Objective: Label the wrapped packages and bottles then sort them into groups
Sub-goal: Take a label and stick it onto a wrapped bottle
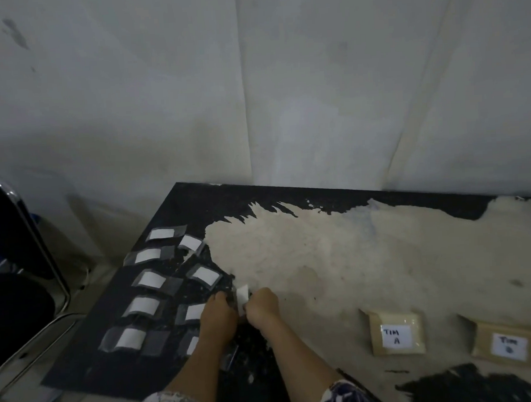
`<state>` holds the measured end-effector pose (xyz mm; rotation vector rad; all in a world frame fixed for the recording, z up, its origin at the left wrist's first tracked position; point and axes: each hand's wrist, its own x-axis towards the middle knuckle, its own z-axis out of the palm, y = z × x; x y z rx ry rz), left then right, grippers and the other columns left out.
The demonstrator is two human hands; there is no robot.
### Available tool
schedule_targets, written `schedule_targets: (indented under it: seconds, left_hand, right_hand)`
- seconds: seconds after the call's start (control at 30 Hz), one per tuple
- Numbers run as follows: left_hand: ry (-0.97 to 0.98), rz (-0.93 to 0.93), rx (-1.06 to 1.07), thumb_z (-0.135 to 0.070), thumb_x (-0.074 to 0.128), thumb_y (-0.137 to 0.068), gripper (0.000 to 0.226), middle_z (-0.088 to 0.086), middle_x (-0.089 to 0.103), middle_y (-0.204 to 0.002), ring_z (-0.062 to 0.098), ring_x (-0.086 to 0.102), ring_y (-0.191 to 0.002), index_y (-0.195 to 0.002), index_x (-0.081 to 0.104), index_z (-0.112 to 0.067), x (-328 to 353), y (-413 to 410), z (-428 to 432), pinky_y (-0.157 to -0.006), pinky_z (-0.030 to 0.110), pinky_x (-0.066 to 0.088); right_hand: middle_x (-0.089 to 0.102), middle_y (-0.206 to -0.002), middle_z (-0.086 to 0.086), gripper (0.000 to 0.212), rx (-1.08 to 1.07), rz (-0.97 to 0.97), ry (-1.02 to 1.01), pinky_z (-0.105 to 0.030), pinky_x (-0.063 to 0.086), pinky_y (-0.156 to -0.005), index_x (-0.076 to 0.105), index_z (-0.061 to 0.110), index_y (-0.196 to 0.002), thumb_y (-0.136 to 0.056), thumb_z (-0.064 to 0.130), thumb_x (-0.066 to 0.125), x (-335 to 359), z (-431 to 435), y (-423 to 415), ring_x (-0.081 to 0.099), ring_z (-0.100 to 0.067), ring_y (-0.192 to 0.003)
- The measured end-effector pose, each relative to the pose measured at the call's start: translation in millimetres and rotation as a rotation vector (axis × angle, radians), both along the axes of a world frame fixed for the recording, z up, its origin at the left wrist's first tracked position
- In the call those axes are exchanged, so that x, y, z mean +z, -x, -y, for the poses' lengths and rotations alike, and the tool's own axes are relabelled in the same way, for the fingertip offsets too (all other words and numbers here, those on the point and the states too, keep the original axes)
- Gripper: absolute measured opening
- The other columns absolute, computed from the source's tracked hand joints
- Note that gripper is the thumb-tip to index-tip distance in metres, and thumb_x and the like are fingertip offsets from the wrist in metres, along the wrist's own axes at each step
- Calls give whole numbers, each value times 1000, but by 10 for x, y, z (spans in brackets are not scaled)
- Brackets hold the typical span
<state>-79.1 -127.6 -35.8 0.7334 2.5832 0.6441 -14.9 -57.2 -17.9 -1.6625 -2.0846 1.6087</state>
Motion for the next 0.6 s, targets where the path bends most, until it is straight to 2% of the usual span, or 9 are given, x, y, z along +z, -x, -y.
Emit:
schedule_targets:
  seconds: [0.13,0.2,0.3,0.33,0.37,0.43,0.5,0.53,0.6]
  left_hand:
    - [-18,56,10,-5,46,-88,7,17,58,-103,29,55,-95,-85,52,-5,20,45,2,-85,39,47]
    - [1,71,16,-8,45,-88,9,20,58,-105,33,53,-103,-81,52,-8,57,66,-3,-88,38,45]
    - [51,89,91,-16,44,-92,30,18,53,-124,34,40,-120,-118,59,-15,90,121,-7,-97,37,37]
    - [45,85,94,-16,45,-92,34,17,54,-125,33,41,-119,-122,58,-18,89,143,5,-97,38,38]
    - [30,87,98,-15,47,-91,33,15,56,-122,32,45,-116,-121,60,-19,73,171,12,-97,38,41]
    - [-42,70,112,-8,51,-88,27,13,63,-110,29,55,-102,-109,67,-17,41,211,24,-90,38,48]
    - [-115,24,100,0,51,-88,22,10,65,-91,24,57,-85,-89,68,-14,56,205,52,-81,33,50]
    - [-133,2,102,3,50,-88,25,9,64,-85,23,57,-81,-82,66,-14,74,198,60,-80,33,51]
    - [-170,-31,119,8,48,-87,27,14,65,-95,28,59,-86,-92,69,-9,111,191,67,-81,32,50]
  right_hand:
    - [61,-121,-16,31,-139,-10,-4,-24,47,-79,57,-2,-120,-94,8,44,4,-24,-111,60,-27,-108]
    - [61,-121,-15,32,-208,-21,6,-25,49,-80,57,0,-121,-92,8,46,-11,-51,-158,60,-27,-108]
    - [61,-120,-13,30,-224,-50,-9,-25,49,-79,58,0,-120,-92,8,47,-12,-69,-228,60,-27,-108]
    - [62,-118,-13,29,-229,-60,-19,-26,49,-79,60,0,-117,-92,7,47,-15,-76,-248,60,-26,-106]
    - [64,-111,-11,27,-235,-72,-33,-26,49,-76,62,1,-111,-90,6,47,-19,-77,-267,61,-25,-100]
    - [60,-86,-3,17,-230,-91,-62,-22,44,-65,63,7,-85,-89,4,46,-24,-72,-294,58,-17,-79]
    - [49,-70,4,27,-229,-104,-93,-19,39,-57,49,16,-64,-88,3,46,-23,-71,-298,50,-12,-70]
    - [49,-69,4,29,-226,-113,-102,-19,39,-56,48,17,-63,-88,2,47,-19,-70,-298,50,-13,-71]
    - [59,-79,-1,20,-212,-122,-129,-21,43,-64,59,11,-73,-88,2,48,7,-48,-282,55,-15,-78]
